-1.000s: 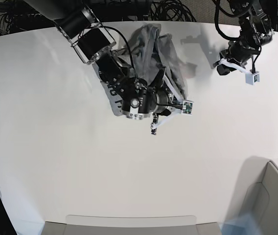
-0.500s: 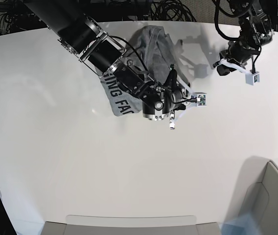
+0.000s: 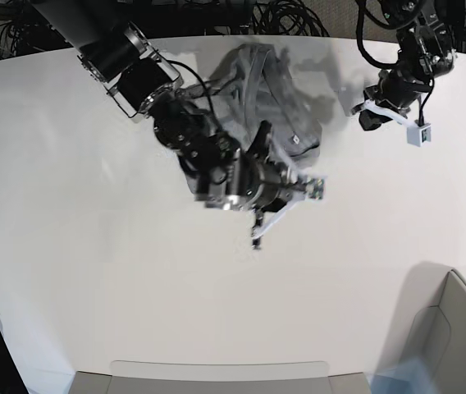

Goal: Fold the T-shirt properly
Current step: 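Grasp the bundle with both grippers and tuck its edges under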

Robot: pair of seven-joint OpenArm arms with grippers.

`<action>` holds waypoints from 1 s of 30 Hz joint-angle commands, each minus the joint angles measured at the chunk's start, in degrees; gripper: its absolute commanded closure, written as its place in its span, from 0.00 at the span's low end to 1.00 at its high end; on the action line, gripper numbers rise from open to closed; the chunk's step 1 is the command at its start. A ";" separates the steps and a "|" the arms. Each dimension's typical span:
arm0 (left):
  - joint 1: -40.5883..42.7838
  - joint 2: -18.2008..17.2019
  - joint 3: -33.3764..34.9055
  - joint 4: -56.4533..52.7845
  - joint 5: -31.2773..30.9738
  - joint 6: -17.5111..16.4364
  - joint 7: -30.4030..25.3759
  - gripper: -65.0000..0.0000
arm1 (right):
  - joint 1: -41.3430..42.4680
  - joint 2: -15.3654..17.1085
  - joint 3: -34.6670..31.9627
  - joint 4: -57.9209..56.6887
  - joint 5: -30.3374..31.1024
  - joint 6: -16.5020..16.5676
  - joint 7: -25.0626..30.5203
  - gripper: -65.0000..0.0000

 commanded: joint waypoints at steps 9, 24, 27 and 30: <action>-3.93 -4.03 23.45 8.38 -1.21 -0.63 -1.07 1.00 | -2.37 12.34 14.96 2.65 -0.61 -0.13 -1.69 1.00; -4.20 -12.30 47.28 7.24 1.86 -0.19 -1.16 1.00 | -16.88 19.98 15.05 8.80 -0.61 -0.13 -3.01 1.00; -4.55 -11.94 49.74 3.64 9.34 -0.28 -0.63 1.00 | -17.40 18.49 14.70 8.80 -0.61 -0.13 -3.01 1.00; -6.22 -12.03 52.29 -0.14 14.26 -0.19 -0.63 1.00 | -18.28 16.99 14.44 8.89 -0.61 -0.13 -3.01 1.00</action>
